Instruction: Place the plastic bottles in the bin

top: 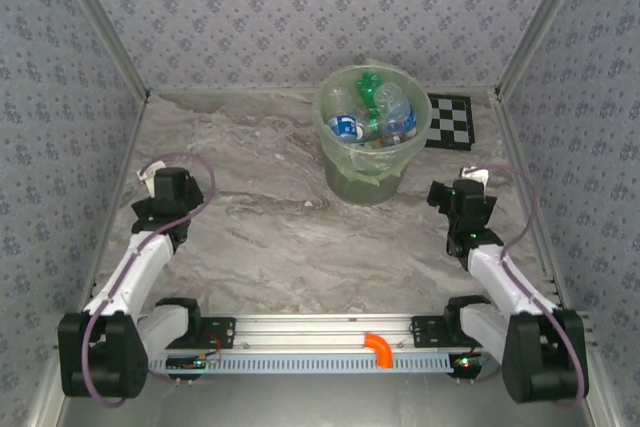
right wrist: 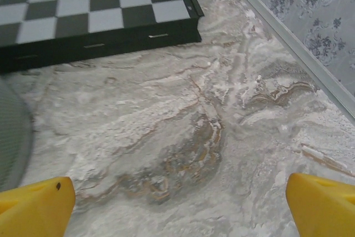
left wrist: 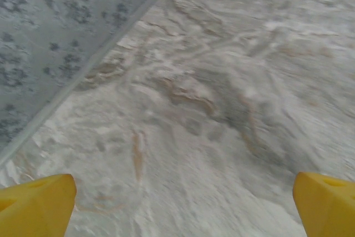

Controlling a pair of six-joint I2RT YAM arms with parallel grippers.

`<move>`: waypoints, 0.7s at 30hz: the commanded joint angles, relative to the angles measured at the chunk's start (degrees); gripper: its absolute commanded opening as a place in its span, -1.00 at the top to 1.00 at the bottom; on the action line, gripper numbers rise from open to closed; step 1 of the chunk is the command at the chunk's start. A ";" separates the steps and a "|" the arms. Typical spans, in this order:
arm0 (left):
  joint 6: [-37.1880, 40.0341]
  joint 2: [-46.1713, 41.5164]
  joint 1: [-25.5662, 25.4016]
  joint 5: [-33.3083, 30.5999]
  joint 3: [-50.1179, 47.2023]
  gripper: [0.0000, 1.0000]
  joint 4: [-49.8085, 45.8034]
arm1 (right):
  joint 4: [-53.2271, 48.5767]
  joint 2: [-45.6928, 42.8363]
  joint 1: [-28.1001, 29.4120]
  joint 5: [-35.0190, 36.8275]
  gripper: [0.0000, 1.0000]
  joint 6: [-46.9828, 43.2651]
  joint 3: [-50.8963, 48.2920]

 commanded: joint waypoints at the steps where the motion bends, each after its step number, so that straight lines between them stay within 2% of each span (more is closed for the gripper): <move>1: 7.00 4.08 2.11 -1.53 -0.96 -0.99 12.24 | 13.83 4.79 -1.82 2.76 -0.99 -2.91 -0.63; 6: 11.62 7.30 3.71 3.98 -5.46 -1.00 24.62 | 26.10 13.63 -2.83 2.82 -0.99 -4.90 -3.12; 8: 11.29 8.75 4.47 6.66 -7.10 -1.00 30.16 | 32.28 16.42 -2.85 1.48 -0.99 -7.26 -4.00; 11: 10.96 12.19 4.93 9.70 -7.95 -0.99 35.94 | 35.49 19.24 -3.06 -1.32 -0.99 -7.11 -3.78; 14: 10.70 15.54 4.94 13.59 -10.81 -0.99 46.20 | 46.47 24.65 -4.30 -4.94 -0.99 -9.11 -6.33; 17: 13.40 19.64 4.83 16.83 -11.42 -0.99 52.01 | 45.26 24.78 -5.45 -9.93 -0.99 -9.26 -6.29; 20: 14.97 23.76 4.40 19.74 -12.29 -1.00 57.59 | 55.03 30.84 -6.18 -12.13 -0.99 -9.82 -7.61; 21: 16.40 25.50 3.89 21.35 -12.09 -0.99 58.94 | 52.56 29.64 -6.24 -12.49 -0.99 -9.67 -7.58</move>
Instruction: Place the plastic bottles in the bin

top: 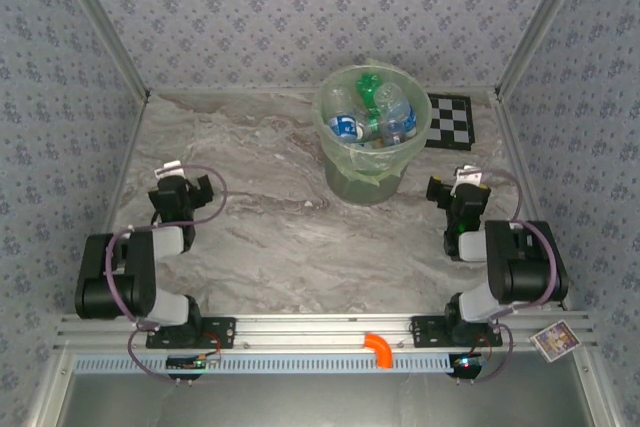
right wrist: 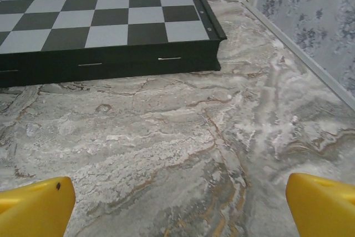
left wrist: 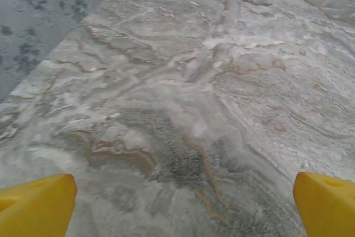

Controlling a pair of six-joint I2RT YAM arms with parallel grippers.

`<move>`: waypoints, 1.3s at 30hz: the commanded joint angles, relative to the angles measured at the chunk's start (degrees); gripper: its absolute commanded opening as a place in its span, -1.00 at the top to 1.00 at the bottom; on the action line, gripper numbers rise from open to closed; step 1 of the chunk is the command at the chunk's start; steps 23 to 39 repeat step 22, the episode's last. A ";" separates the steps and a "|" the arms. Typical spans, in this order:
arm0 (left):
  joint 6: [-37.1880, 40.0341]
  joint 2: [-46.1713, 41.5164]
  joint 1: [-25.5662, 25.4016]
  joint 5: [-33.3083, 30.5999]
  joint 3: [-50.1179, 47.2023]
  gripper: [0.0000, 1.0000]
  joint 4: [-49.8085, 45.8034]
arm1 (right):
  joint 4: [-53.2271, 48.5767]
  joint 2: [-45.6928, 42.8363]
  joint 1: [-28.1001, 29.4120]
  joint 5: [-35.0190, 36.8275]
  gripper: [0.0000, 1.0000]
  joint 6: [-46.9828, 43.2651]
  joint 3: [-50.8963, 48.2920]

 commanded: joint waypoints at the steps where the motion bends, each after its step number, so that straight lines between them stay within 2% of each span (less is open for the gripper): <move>1: 4.67 4.51 -1.17 6.45 -0.37 -0.99 11.62 | 1.85 -0.79 -0.74 -3.81 -0.99 -1.08 -0.13; 2: 5.64 6.04 -1.64 6.96 0.05 -0.99 13.27 | 1.02 -0.51 -0.88 -3.67 -0.99 -0.84 0.59; 4: 5.75 4.99 -1.88 7.48 2.30 -1.00 7.09 | 1.59 0.65 -0.51 -4.05 -0.99 -1.52 1.45; 5: 5.91 5.81 -1.79 7.49 1.68 -0.99 9.91 | -0.82 0.26 -0.39 -3.54 -0.99 -1.47 2.35; 10: 5.90 5.21 -1.96 7.30 2.00 -0.99 7.96 | -4.45 0.65 1.93 1.61 -0.99 -2.47 4.81; 39: 5.86 5.29 -1.98 7.30 1.95 -1.00 8.23 | -4.40 0.80 2.33 1.74 -0.99 -2.94 4.95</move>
